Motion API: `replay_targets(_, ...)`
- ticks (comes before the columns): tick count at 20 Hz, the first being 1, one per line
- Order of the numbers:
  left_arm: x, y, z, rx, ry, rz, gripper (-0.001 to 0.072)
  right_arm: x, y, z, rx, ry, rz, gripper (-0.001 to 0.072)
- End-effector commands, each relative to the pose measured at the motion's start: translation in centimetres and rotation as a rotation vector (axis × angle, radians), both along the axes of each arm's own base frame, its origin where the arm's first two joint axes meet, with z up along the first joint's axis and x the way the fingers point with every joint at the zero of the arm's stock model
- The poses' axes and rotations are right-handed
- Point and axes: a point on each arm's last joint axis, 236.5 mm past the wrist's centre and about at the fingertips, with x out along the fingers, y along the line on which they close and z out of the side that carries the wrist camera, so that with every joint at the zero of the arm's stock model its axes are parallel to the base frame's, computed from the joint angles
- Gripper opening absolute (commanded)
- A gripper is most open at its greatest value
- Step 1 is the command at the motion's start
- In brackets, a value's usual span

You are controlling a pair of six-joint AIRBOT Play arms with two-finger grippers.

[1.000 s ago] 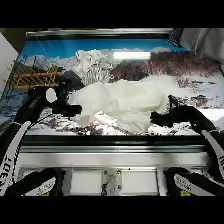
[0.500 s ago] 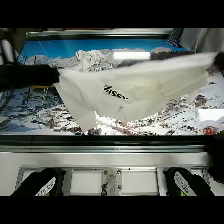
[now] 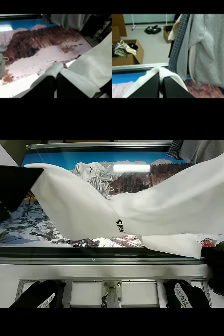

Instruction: Fold the clothes and pants, and hang the long-sleeved shirts on hangers.

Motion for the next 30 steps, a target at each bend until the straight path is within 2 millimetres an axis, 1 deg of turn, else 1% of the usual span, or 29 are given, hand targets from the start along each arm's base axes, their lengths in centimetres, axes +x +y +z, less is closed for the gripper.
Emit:
replay_targets(1, 1.4, -0.1, -4.1, 0.120, 0.121, 0.029, 0.0013, 1.7, 1.1, -0.4, 0.063, 0.009, 0.066, 0.0018)
replay_targets(3, 5.2, 1.2, -8.2, 0.276, 0.200, 0.132, 0.0013, 5.3, 3.1, -2.3, 0.147, 0.061, 0.186, 0.0018)
replay_targets(4, 7.7, 2.3, -10.1, 0.352, 0.225, 0.200, 0.0013, 7.8, 4.0, -4.0, 0.176, 0.111, 0.231, 0.0018)
replay_targets(6, 12.7, 4.4, -13.7, 0.462, 0.282, 0.321, 0.0013, 13.3, 5.4, -9.1, 0.190, 0.243, 0.277, 0.0017)
replay_targets(7, 15.2, 5.7, -15.9, 0.490, 0.328, 0.372, 0.0013, 16.5, 5.8, -12.3, 0.179, 0.308, 0.272, 0.0018)
replay_targets(8, 17.4, 6.9, -18.0, 0.499, 0.376, 0.410, 0.0013, 19.4, 5.4, -15.1, 0.175, 0.355, 0.239, 0.0018)
replay_targets(9, 19.7, 8.6, -20.3, 0.513, 0.423, 0.456, 0.0013, 22.3, 4.6, -18.0, 0.176, 0.389, 0.190, 0.0019)
replay_targets(10, 21.6, 10.2, -22.6, 0.525, 0.469, 0.493, 0.0013, 24.2, 4.1, -20.6, 0.174, 0.428, 0.170, 0.0039)
replay_targets(11, 22.8, 11.5, -25.1, 0.530, 0.532, 0.514, 0.0013, 25.5, 3.9, -23.2, 0.184, 0.475, 0.166, 0.0213)
replay_targets(12, 23.5, 12.3, -27.9, 0.505, 0.617, 0.516, 0.0013, 26.2, 3.8, -25.6, 0.183, 0.533, 0.165, 0.0466)
replay_targets(13, 23.8, 12.3, -30.6, 0.467, 0.709, 0.493, 0.0013, 26.1, 3.8, -27.7, 0.178, 0.599, 0.170, 0.0551)
replay_targets(14, 23.9, 12.1, -32.7, 0.431, 0.782, 0.458, 0.0013, 25.6, 4.0, -29.7, 0.155, 0.669, 0.185, 0.0551)
replay_targets(15, 23.9, 11.7, -34.6, 0.401, 0.844, 0.412, 0.0013, 24.6, 4.7, -31.7, 0.109, 0.741, 0.222, 0.0551)
replay_targets(16, 23.8, 11.5, -36.2, 0.379, 0.894, 0.380, 0.0013, 23.0, 5.7, -34.4, 0.080, 0.834, 0.278, 0.0551)
replay_targets(17, 23.7, 11.4, -37.4, 0.371, 0.937, 0.365, 0.0013, 21.0, 7.2, -37.2, 0.076, 0.928, 0.353, 0.0550)
replay_targets(18, 23.4, 11.7, -38.6, 0.385, 0.972, 0.361, 0.0013, 18.4, 9.4, -40.3, 0.107, 1.024, 0.442, 0.0550)
replay_targets(19, 23.2, 11.7, -39.5, 0.393, 0.998, 0.355, 0.0013, 16.0, 11.6, -43.0, 0.152, 1.096, 0.522, 0.0549)
replay_targets(20, 23.2, 11.7, -40.1, 0.399, 1.010, 0.349, 0.0013, 13.1, 13.9, -46.1, 0.197, 1.173, 0.592, 0.0548)
replay_targets(21, 23.2, 11.6, -40.4, 0.400, 1.015, 0.346, 0.0013, 10.3, 15.5, -49.1, 0.207, 1.252, 0.637, 0.0548)
replay_targets(22, 23.3, 11.6, -40.5, 0.400, 1.015, 0.347, 0.0013, 7.3, 16.9, -52.2, 0.196, 1.345, 0.670, 0.0548)
replay_targets(23, 23.3, 11.7, -40.5, 0.400, 1.013, 0.347, 0.0013, 4.5, 18.2, -54.9, 0.185, 1.421, 0.695, 0.0548)
replay_targets(24, 23.3, 11.7, -40.5, 0.401, 1.012, 0.347, 0.0013, 2.6, 19.2, -56.8, 0.167, 1.462, 0.712, 0.0548)
replay_targets(25, 23.3, 11.7, -40.5, 0.407, 1.011, 0.342, 0.0013, 1.3, 20.0, -58.1, 0.149, 1.484, 0.722, 0.0548)
replay_targets(26, 23.3, 11.7, -40.5, 0.412, 1.006, 0.335, 0.0013, 0.4, 20.8, -59.1, 0.131, 1.494, 0.731, 0.0548)
replay_targets(28, 23.3, 11.7, -40.5, 0.413, 1.005, 0.333, 0.0013, 0.2, 22.0, -59.5, 0.099, 1.481, 0.749, 0.0546)
replay_targets(29, 23.3, 11.7, -40.5, 0.413, 1.006, 0.333, 0.0013, 0.4, 22.2, -59.6, 0.092, 1.468, 0.749, 0.0514)
replay_targets(30, 23.3, 11.7, -40.5, 0.413, 1.006, 0.333, 0.0013, 0.6, 22.4, -59.6, 0.089, 1.457, 0.747, 0.0435)
